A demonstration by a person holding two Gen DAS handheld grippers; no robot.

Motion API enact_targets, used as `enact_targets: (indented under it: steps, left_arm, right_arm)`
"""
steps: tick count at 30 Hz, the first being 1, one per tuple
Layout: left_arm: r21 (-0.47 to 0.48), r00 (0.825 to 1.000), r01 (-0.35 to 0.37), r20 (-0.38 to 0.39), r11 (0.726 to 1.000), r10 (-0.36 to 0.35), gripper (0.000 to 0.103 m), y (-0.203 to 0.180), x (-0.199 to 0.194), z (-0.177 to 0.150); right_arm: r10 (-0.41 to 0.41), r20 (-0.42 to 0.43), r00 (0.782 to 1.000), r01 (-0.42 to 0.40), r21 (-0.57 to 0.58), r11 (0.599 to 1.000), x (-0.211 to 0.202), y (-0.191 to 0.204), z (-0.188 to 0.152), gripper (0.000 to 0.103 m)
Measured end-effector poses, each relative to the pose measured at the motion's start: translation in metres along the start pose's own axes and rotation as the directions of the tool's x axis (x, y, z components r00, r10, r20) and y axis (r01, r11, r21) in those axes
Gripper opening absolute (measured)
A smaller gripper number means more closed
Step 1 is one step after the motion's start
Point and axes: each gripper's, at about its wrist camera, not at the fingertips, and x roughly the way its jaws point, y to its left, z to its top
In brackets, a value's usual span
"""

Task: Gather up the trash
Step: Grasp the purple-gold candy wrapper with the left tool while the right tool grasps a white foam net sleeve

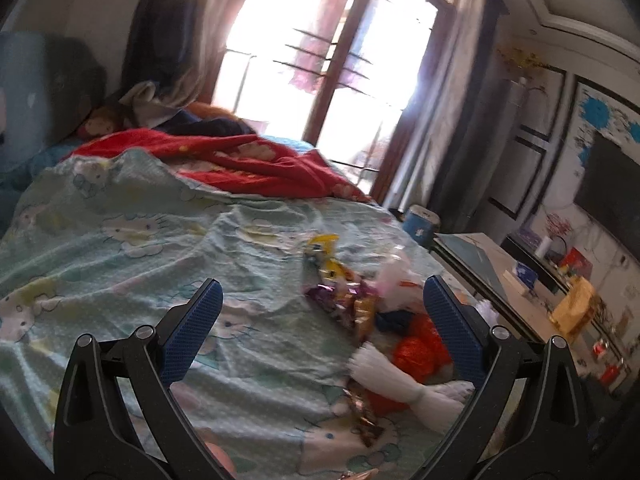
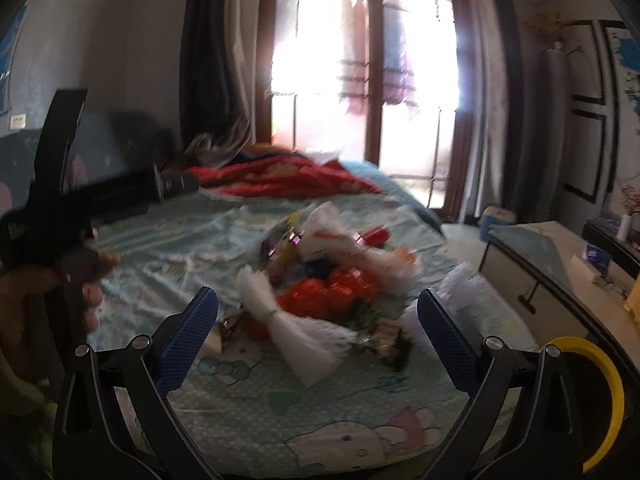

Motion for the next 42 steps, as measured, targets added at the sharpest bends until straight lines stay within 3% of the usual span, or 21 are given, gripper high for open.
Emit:
enact_targets:
  steps: [5,8,11,13,19,21,26,28,31,33,42]
  left_arm:
    - [-0.003,0.996,0.027,-0.085,1.000,-0.027,0.092,0.011,0.027,0.005]
    - [0.003,0.984,0.072,-0.162,0.997,-0.070,0.092,0.010,0.049,0.001]
    - [0.022,0.960,0.130,-0.254,0.991,-0.121,0.092,0.001,0.074,-0.005]
    - [0.029,0.944,0.157,-0.299,0.987,-0.141,0.086,-0.005,0.088,-0.010]
    - [0.021,0.891,0.200,-0.420,0.980,-0.173,0.079,-0.019,0.129,-0.017]
    - [0.015,0.880,0.199,-0.444,0.980,-0.171,0.067,-0.021,0.138,-0.018]
    - [-0.026,0.857,0.218,-0.474,0.976,-0.204,0.053,-0.021,0.150,-0.021]
    - [-0.036,0.845,0.230,-0.488,0.972,-0.218,0.042,-0.023,0.155,-0.024]
    - [-0.050,0.840,0.230,-0.494,0.972,-0.224,0.020,-0.022,0.157,-0.027]
    - [-0.054,0.839,0.239,-0.492,0.970,-0.234,0.011,-0.023,0.154,-0.028]
    - [-0.053,0.889,0.295,-0.350,0.954,-0.294,0.009,-0.029,0.111,-0.005]
  right_arm:
    - [0.024,-0.096,0.995,-0.025,-0.012,1.000,0.028,0.007,-0.006,0.096]
    - [0.032,-0.144,0.989,-0.035,-0.019,0.999,0.044,0.007,-0.014,0.087]
    - [0.031,-0.196,0.980,-0.034,-0.014,0.999,0.060,0.005,-0.020,0.080]
    - [0.031,-0.221,0.975,-0.035,-0.012,0.999,0.068,0.003,-0.024,0.078]
    - [0.021,-0.265,0.964,-0.033,-0.040,0.999,0.083,0.002,-0.037,0.065]
    - [0.029,-0.282,0.959,-0.040,-0.034,0.999,0.086,0.000,-0.038,0.057]
    - [0.050,-0.297,0.954,-0.052,0.000,0.999,0.091,-0.010,-0.040,0.042]
    - [0.057,-0.299,0.953,-0.059,0.002,0.998,0.091,-0.011,-0.041,0.036]
    - [0.071,-0.292,0.954,-0.076,-0.004,0.997,0.088,-0.010,-0.041,0.028]
    - [0.082,-0.279,0.957,-0.091,-0.018,0.996,0.084,-0.008,-0.039,0.023]
    - [0.106,-0.223,0.969,-0.133,-0.108,0.985,0.061,0.010,-0.037,0.016]
